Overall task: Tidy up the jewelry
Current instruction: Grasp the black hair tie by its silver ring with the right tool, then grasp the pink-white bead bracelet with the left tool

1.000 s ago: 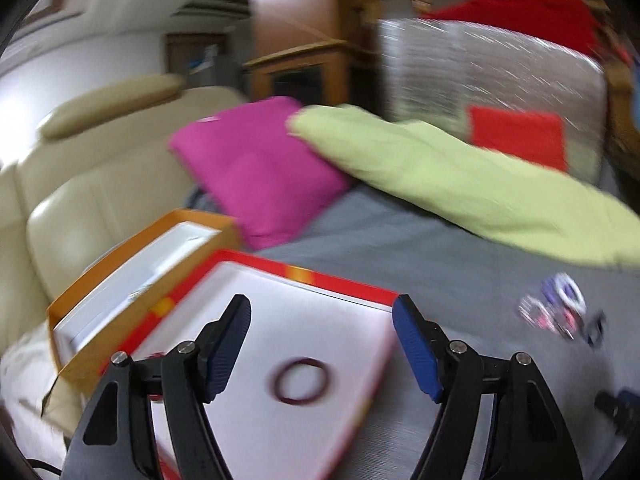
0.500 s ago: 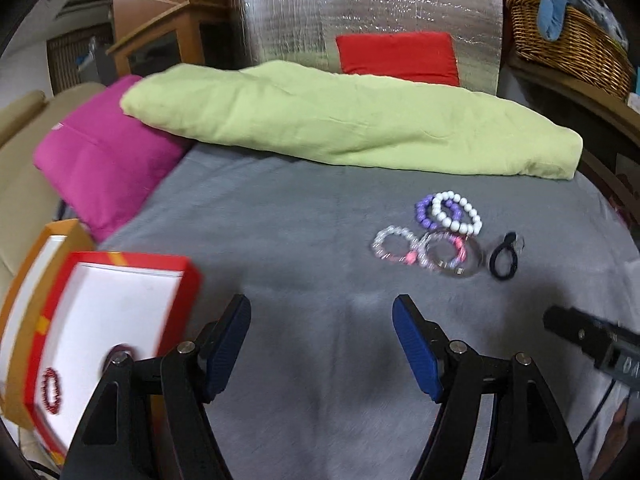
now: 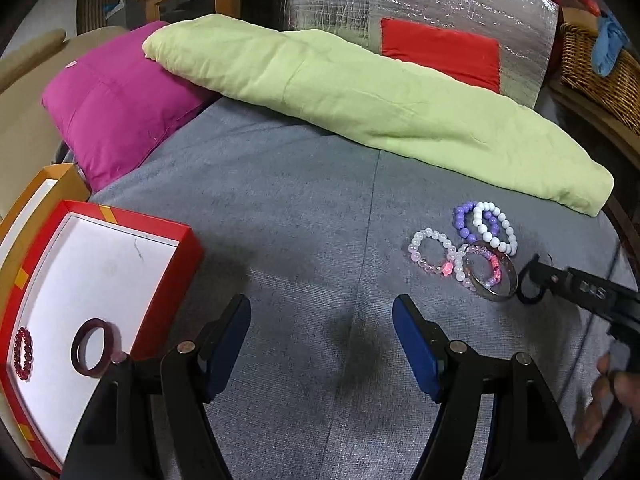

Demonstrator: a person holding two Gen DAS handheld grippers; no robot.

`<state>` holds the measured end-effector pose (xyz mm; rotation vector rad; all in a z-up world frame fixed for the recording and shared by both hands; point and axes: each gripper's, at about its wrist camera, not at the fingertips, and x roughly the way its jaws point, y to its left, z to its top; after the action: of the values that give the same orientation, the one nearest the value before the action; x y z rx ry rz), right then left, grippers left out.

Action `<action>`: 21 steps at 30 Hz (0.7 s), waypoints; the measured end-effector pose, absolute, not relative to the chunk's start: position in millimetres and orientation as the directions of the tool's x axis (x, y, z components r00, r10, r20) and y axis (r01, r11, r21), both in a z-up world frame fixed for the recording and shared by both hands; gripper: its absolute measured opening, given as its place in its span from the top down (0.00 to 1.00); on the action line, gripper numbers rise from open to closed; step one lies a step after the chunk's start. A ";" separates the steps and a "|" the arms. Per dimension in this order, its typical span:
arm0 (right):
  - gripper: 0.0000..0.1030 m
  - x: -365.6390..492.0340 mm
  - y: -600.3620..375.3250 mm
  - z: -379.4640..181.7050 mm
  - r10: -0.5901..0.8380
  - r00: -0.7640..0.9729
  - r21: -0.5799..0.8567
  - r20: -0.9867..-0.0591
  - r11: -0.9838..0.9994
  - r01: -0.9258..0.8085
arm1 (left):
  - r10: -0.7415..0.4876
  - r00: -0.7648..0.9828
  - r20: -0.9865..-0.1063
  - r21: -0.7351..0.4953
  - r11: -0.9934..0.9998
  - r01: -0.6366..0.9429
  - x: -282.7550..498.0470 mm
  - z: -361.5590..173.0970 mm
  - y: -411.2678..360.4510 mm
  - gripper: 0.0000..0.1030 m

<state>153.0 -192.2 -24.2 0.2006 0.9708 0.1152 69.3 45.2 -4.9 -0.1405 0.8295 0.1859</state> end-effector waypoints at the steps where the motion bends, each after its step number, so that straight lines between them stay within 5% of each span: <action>1: 0.54 154.1 -190.4 -25.0 0.174 0.564 0.204 -0.807 0.979 -0.011 | 0.111 0.660 -0.743 -0.047 0.975 -0.216 71.1 -5.5 44.3 0.28; 4: 0.94 148.4 -190.3 -26.5 0.155 0.560 0.161 -0.814 0.986 -0.040 | 0.112 0.665 -0.738 -0.037 0.978 -0.206 73.9 -5.9 42.7 0.28; 21: 0.95 108.4 -223.0 -18.9 0.346 0.558 0.361 -0.754 0.928 -0.088 | 0.017 0.631 -0.776 -0.086 0.987 -0.133 140.3 -6.1 13.9 0.29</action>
<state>108.4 -223.0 -18.9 0.2975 0.9480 0.2606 140.3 13.9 -6.1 -0.1397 0.8848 0.0861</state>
